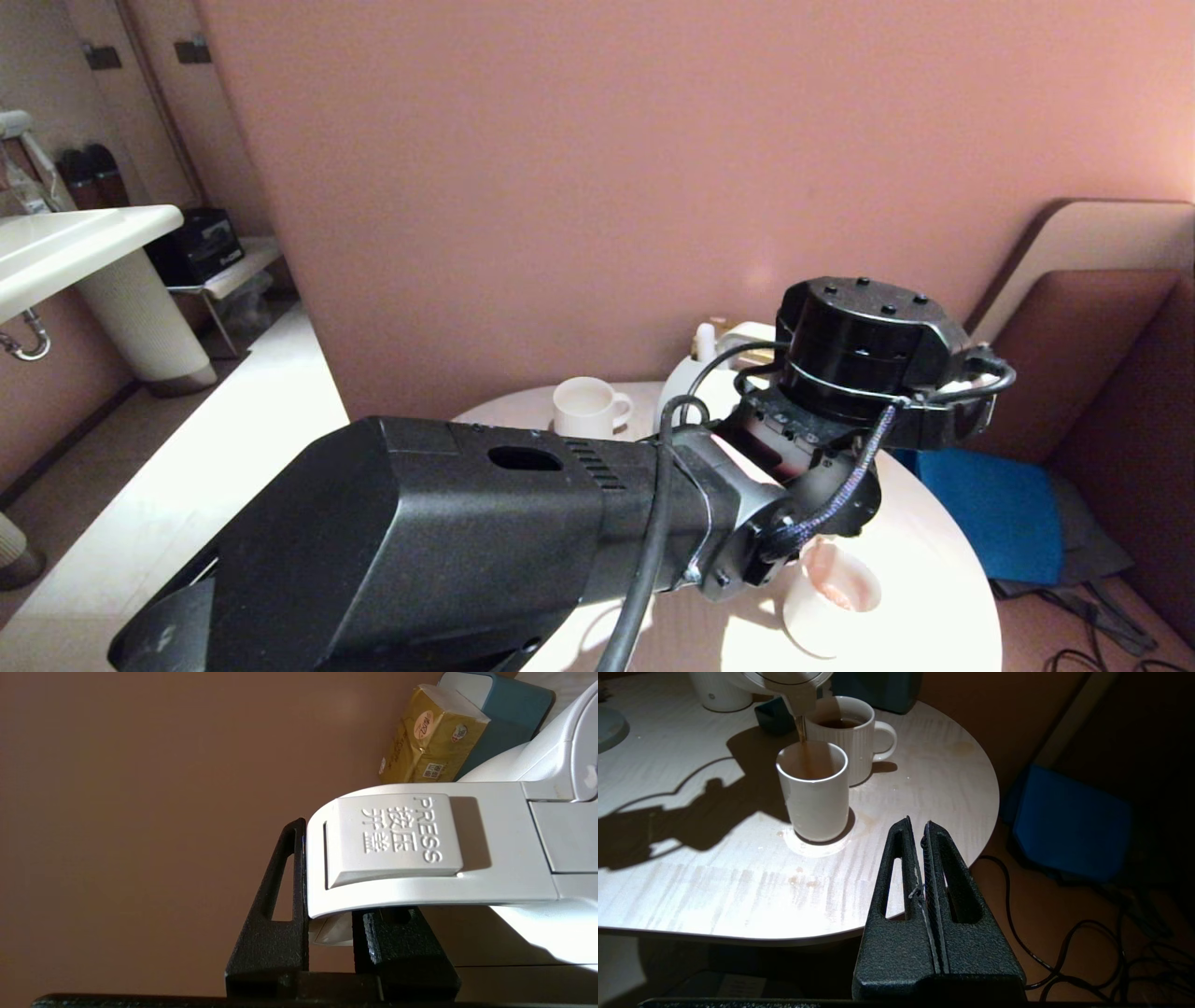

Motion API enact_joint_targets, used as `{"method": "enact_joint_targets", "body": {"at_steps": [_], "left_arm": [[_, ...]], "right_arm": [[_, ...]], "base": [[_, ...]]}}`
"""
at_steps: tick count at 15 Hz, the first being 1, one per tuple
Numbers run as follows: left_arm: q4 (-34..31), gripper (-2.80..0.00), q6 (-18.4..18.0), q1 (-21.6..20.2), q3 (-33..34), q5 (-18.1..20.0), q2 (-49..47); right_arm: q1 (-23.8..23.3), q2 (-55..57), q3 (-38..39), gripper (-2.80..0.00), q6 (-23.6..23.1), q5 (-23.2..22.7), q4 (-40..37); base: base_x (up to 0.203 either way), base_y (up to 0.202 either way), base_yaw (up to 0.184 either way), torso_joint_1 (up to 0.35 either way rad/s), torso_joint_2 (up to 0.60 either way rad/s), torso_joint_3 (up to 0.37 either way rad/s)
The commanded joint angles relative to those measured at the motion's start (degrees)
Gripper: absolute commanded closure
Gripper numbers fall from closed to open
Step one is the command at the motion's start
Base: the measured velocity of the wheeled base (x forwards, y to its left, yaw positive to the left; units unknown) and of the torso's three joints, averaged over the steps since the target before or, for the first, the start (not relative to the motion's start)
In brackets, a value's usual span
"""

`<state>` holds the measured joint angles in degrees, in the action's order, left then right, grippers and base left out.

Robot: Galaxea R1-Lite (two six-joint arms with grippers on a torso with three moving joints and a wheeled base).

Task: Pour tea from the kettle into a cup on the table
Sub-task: Pour water into the cup

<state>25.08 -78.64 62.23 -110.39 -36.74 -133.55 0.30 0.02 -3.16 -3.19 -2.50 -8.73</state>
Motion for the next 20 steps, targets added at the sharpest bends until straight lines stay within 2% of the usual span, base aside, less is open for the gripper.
{"method": "enact_joint_targets", "body": {"at_steps": [1,20], "left_arm": [[0.15,0.00,-0.46,0.08,-0.27,-0.26,0.22],[0.15,0.00,-0.46,1.78,-0.27,-0.26,0.39]], "right_arm": [[0.05,-0.02,-0.01,0.00,-0.06,-0.05,-0.06],[0.05,-0.02,-0.01,0.00,-0.06,-0.05,-0.06]], "base": [[0.000,0.000,0.000,0.000,0.00,0.000],[0.000,0.000,0.000,0.000,0.00,0.000]]}}
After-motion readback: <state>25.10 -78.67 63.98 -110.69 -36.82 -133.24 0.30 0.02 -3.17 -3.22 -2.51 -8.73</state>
